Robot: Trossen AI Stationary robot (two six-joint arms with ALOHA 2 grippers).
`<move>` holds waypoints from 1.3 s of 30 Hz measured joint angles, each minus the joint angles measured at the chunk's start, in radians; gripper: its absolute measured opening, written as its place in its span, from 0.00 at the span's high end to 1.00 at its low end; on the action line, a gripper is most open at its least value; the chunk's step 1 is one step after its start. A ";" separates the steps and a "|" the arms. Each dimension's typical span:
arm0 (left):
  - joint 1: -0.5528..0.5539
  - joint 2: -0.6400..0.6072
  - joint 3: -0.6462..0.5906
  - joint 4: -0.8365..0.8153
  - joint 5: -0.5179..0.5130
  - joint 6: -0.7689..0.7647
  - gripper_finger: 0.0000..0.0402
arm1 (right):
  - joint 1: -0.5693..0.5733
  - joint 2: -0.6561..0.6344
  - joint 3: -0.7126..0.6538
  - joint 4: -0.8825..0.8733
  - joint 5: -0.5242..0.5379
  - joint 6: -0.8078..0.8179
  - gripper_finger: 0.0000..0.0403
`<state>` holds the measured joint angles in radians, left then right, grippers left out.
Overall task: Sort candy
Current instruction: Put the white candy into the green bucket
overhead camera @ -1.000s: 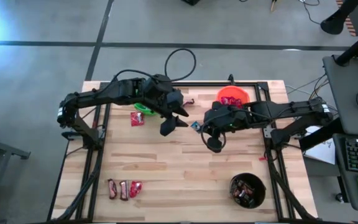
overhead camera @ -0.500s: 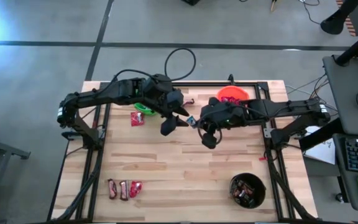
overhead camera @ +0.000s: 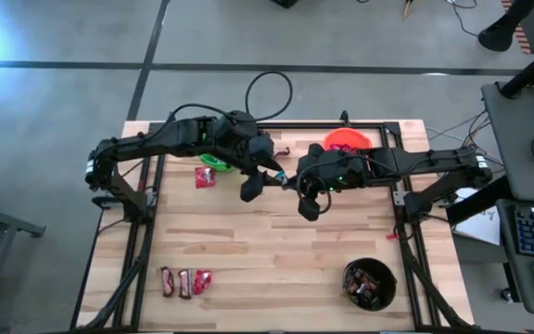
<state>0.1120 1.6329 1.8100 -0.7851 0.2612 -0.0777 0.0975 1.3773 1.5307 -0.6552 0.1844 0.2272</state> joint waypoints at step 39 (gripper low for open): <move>0.034 -0.022 0.007 -0.277 -0.220 0.157 0.99 | -0.005 0.000 0.000 -0.076 0.000 -0.058 0.58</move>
<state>0.1456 1.6109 1.8175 -1.0623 0.0415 0.0788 0.0929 1.3773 1.5307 -0.7310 0.1846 0.1693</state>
